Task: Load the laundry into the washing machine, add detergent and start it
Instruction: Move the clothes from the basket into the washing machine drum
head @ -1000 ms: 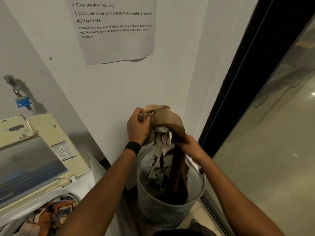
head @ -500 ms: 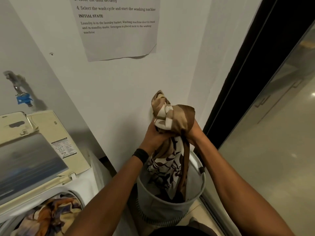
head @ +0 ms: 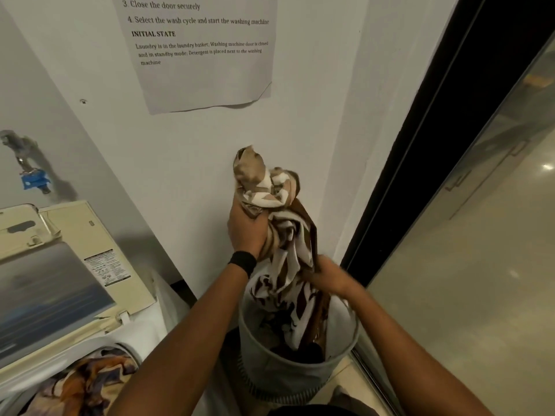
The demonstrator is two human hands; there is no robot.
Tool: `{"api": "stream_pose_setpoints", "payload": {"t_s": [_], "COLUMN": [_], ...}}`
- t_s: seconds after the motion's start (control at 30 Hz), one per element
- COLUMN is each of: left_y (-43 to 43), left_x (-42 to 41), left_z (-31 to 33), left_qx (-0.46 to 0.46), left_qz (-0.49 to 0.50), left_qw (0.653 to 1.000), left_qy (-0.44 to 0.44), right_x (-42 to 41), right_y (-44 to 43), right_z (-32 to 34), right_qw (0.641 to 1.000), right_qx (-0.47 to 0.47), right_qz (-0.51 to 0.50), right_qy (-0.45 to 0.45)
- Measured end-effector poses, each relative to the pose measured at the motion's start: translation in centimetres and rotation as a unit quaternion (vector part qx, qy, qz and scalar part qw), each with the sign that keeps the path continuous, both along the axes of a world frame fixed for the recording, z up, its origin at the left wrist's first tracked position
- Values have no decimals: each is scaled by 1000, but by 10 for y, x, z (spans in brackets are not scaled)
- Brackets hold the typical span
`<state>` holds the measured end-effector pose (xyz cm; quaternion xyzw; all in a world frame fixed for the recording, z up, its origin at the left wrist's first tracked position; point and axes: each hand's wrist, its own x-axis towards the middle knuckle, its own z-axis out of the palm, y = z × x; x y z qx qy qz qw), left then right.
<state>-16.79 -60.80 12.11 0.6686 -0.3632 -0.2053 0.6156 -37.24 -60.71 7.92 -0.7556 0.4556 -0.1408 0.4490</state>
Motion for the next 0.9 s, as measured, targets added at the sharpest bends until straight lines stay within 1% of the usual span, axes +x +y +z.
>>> {"api": "stream_pose_setpoints", "payload": {"t_s": [0.03,0.07,0.1,0.17,0.2,0.23,0.3,0.37,0.43,0.47,0.53,0.6,0.63,0.67,0.73,0.77,0.8,0.9], "left_y": [1,3,5,9,11,11,13,17,20,22,25,23,21,20,17,15,13,9], "left_x": [5,9,9,2,-4,-10,-17,-17,-16,-18,-26,-29,-27,-26,-24,-23,-22,-16], "left_z": [-7,-16,-22,-24,-20,-14,-1,2,-2,-2,0,0,-2,-3,-2,-1,-2,-4], "left_qx": [47,91,115,104,74,37,-14,-20,-5,6,10,-18,-28,-32,-28,-25,-28,-34], "left_qz": [22,33,26,-28,-73,-133,-260,-336,-367,-364,-313,-216,-176,-154,-138,-130,-123,-113], "left_qw": [995,986,980,980,984,985,965,938,920,922,947,975,983,987,989,990,991,991], "left_qy": [-81,-135,-163,-167,-143,-99,5,83,135,133,77,43,39,36,33,39,47,58], "right_x": [-2,-4,-2,7,14,21,31,35,38,38,37,35,32,30,30,29,26,10], "right_y": [-7,-13,-20,-30,-33,-35,-39,-42,-40,-36,-30,-25,-24,-22,-14,-7,4,30], "right_z": [23,48,71,106,113,116,109,98,90,88,89,94,93,90,72,56,38,-14], "right_qw": [999,996,987,962,955,950,947,948,952,954,954,934,928,931,955,962,967,987], "right_qx": [-18,-44,-83,-157,-174,-178,-149,-101,-49,-25,33,129,146,126,-17,-66,-78,-27], "right_qz": [-12,-37,-70,-129,-137,-139,-155,-178,-174,-160,-114,-81,-80,-92,-124,-134,-131,-80], "right_qy": [-26,-70,-121,-183,-199,-216,-239,-243,-247,-253,-274,-322,-334,-329,-269,-229,-203,-136]}}
